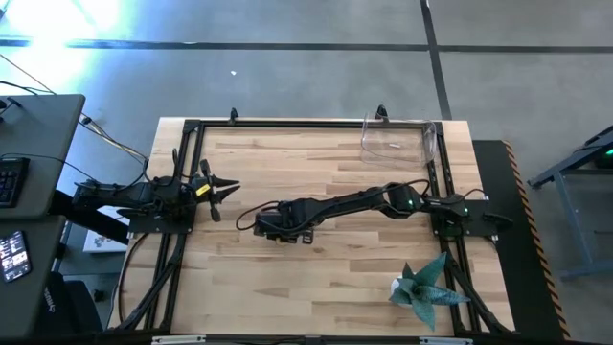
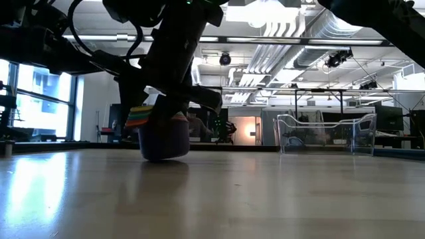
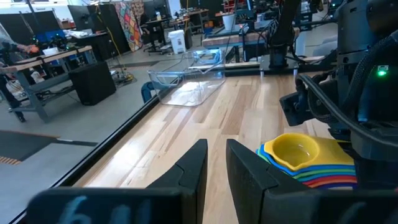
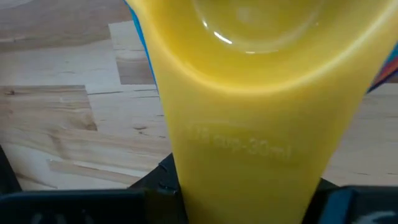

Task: Nest measuring cups in basket
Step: Put the stacked measuring cups into the transparent bin

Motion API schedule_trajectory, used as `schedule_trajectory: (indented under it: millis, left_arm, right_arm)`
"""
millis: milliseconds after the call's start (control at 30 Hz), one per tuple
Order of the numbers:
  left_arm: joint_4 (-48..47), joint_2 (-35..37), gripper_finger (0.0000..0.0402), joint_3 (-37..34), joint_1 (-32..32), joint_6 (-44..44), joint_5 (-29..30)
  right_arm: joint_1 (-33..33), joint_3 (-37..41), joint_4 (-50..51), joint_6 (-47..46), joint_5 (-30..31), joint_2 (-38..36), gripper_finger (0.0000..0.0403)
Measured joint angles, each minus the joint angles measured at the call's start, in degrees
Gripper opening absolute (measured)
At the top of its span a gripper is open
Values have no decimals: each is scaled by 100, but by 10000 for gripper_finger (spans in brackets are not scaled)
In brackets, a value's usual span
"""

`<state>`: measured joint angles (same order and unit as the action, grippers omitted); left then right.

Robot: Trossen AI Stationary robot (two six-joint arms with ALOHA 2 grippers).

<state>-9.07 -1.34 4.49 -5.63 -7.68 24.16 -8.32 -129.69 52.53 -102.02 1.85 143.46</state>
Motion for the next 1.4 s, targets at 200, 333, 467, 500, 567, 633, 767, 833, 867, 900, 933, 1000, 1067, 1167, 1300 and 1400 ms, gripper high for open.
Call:
schedule_trajectory:
  millis: [200, 333, 467, 500, 567, 633, 767, 833, 867, 900, 933, 1000, 1067, 1167, 1300, 1400]
  left_arm:
    - [-1, 0, 49, 0, 0, 0, 1]
    - [-1, 0, 49, 0, -2, 0, 0]
    - [-1, 0, 49, 0, -1, 0, 2]
    - [-1, 0, 49, 0, -1, 0, 2]
    - [-1, 0, 49, 0, -2, 0, 2]
    - [-1, 0, 49, 0, -2, 0, 2]
    - [-1, 0, 49, 0, 0, 0, 2]
    - [1, 0, 49, 0, -1, 0, 2]
    - [-1, 0, 49, 0, -2, 0, 2]
    - [-1, 0, 49, -1, 0, 0, 2]
    - [0, 0, 49, -2, -2, 0, 4]
    - [-1, 0, 49, -2, 0, 0, 4]
    - [-1, 1, 49, -2, 0, 0, 4]
    - [-1, 0, 49, -2, -1, 0, 4]
    - [-1, 0, 49, -2, -1, 0, 4]
    - [-1, 0, 49, -2, 0, 0, 4]
  right_arm:
    - [0, -3, 154, -39, -84, -9, 108]
    - [2, -4, 249, -102, -305, -9, 107]
    - [9, -4, 259, -94, -335, -9, 114]
    - [9, -4, 281, -107, -339, -9, 115]
    - [9, -4, 393, -140, -350, -9, 116]
    - [9, -4, 510, -257, -337, -9, 116]
    - [-2, -4, 617, -249, -163, -61, 111]
    - [-9, -4, 731, -207, -43, -116, 108]
    - [-11, -4, 765, -185, -9, -145, 107]
    - [-9, -10, 783, -133, 3, -161, 106]
    - [-7, -11, 802, -105, -1, -170, 105]
    - [-7, -11, 861, -49, -68, -173, 103]
    - [-7, -2, 861, -1, -141, -173, 103]
    - [-7, 2, 902, 0, -166, -175, 103]
    - [-7, 2, 905, -22, -270, -175, 103]
    - [-20, 4, 907, -107, -248, -175, 103]
